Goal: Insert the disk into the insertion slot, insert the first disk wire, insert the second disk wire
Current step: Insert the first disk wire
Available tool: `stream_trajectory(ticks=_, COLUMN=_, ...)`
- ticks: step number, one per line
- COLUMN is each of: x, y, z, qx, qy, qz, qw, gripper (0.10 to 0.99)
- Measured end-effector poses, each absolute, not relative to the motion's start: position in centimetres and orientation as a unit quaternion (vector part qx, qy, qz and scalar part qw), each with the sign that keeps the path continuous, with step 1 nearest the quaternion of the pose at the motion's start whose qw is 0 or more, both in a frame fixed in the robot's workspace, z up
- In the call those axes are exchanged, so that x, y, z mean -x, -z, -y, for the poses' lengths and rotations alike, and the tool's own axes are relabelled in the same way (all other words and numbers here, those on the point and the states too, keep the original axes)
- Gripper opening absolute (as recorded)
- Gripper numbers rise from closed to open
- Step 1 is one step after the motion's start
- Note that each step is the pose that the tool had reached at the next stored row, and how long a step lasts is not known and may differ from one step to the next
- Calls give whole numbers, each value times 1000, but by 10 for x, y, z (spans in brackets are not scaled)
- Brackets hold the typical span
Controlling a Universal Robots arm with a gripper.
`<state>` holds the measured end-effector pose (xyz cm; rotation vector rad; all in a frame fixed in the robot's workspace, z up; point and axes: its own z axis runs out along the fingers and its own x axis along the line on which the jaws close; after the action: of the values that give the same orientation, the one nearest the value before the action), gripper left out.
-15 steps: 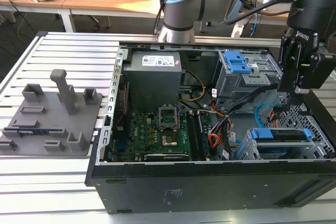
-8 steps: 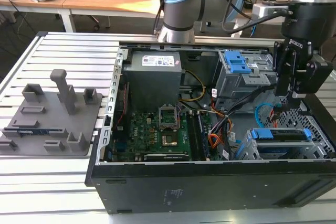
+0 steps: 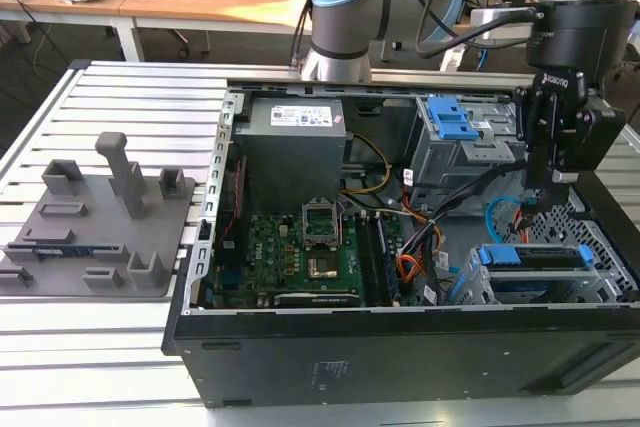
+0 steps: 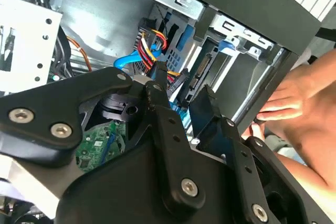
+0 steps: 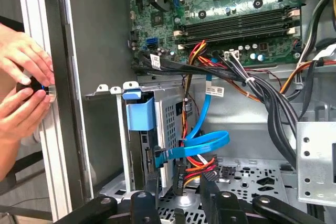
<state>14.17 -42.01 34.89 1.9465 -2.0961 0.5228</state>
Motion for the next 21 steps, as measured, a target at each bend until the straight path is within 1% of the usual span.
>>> stream_trajectory(ticks=4, x=-140, y=-347, z=420, qx=-663, qy=-186, qz=715, qw=118, gripper=443)
stream_trajectory(ticks=5, x=-139, y=-346, z=420, qx=-663, qy=-188, qz=715, qw=116, gripper=427)
stream_trajectory(ticks=6, x=-139, y=-345, z=420, qx=-662, qy=-190, qz=715, qw=116, gripper=357)
stream_trajectory(ticks=21, x=-136, y=-341, z=418, qx=-658, qy=-203, qz=715, qw=119, gripper=357)
